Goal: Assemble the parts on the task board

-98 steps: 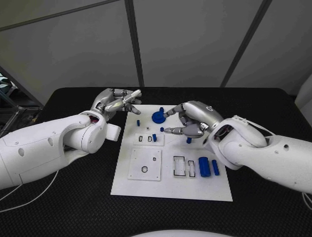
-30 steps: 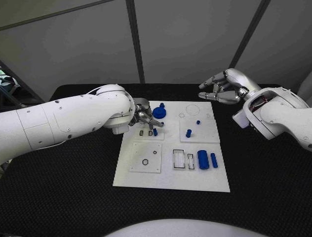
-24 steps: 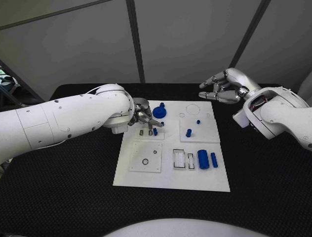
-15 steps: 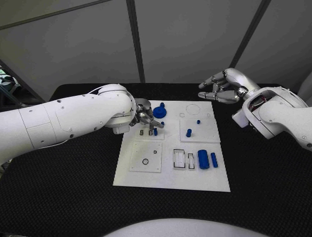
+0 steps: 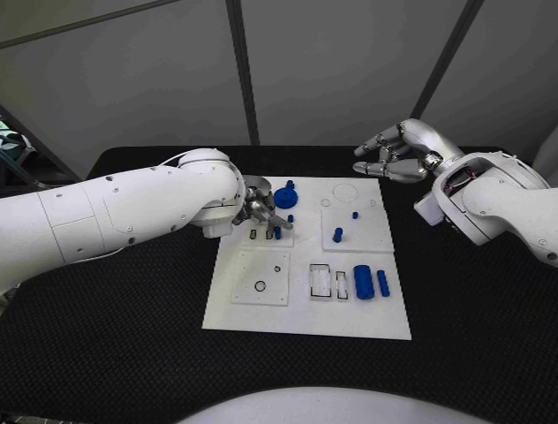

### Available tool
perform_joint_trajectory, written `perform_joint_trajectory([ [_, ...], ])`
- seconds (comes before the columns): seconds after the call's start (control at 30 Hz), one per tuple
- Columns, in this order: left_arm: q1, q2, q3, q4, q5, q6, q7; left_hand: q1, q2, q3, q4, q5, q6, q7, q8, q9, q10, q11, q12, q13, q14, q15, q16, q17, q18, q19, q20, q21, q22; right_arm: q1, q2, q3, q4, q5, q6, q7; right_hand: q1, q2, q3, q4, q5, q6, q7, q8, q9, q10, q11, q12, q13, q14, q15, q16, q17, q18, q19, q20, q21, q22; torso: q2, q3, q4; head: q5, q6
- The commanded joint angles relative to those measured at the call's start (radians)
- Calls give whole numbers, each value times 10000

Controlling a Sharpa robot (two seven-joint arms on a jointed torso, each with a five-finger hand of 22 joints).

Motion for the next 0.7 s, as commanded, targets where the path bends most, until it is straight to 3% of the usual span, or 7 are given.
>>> perform_joint_trajectory([
  [0.03, 10, -3, -2, 12, -76, 206, -88, 91, 6, -27, -59, 59, -84, -18, 64, 23, 33, -66, 27, 1, 1050, -68, 46, 2608, -11, 15, -16, 49, 16, 19, 20, 8, -4, -41, 101, -21, 3, -91, 6, 53, 34, 45, 22, -42, -10, -2, -3, 55, 6, 68, 16, -58, -5, 198, 59, -20, -53, -13, -5, -1, 0, -2, -22],
  [0.4, 10, 41, -6, 6, -77, 343, -96, 295, -1, 7, -135, 98, -153, -25, 161, 196, 30, -73, 32, -7, 1055, -73, 58, 2624, -16, 19, -20, 65, 55, 18, 53, 7, -18, -41, 147, -33, 3, -91, 6, 53, 34, 45, 22, -42, -10, -2, -3, 55, 6, 68, 16, -58, -5, 198, 59, -20, -53, -13, -2, 2, -2, 2, -46],
  [0.7, 10, 59, -6, -6, -77, 359, -96, 780, 263, 333, -333, 195, -281, -46, 273, 453, 16, -93, 19, -40, 1056, -89, 61, 2628, -16, 12, -31, 70, 90, 18, 52, 7, -19, -41, 159, -41, 18, -76, 29, 59, 98, 47, 22, -41, -10, -5, -5, 63, 10, 74, 14, -71, -3, 199, 65, -22, -67, -23, -5, 2, -2, 11, -57],
])
